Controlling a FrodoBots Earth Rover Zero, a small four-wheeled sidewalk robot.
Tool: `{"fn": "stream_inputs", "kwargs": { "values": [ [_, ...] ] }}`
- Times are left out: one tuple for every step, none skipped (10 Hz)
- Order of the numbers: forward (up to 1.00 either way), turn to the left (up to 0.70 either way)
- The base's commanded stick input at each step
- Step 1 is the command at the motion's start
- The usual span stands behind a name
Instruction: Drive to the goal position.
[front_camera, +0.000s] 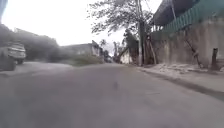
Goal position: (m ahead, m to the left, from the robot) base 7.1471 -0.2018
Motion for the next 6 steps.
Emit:
{"fn": "stream_inputs", "kwargs": {
  "values": [
    [1.0,0.0],
    [1.0,0.0],
    [1.0,-0.29],
    [1.0,-0.4],
    [1.0,-0.32],
    [1.0,-0.21]
  ]
}}
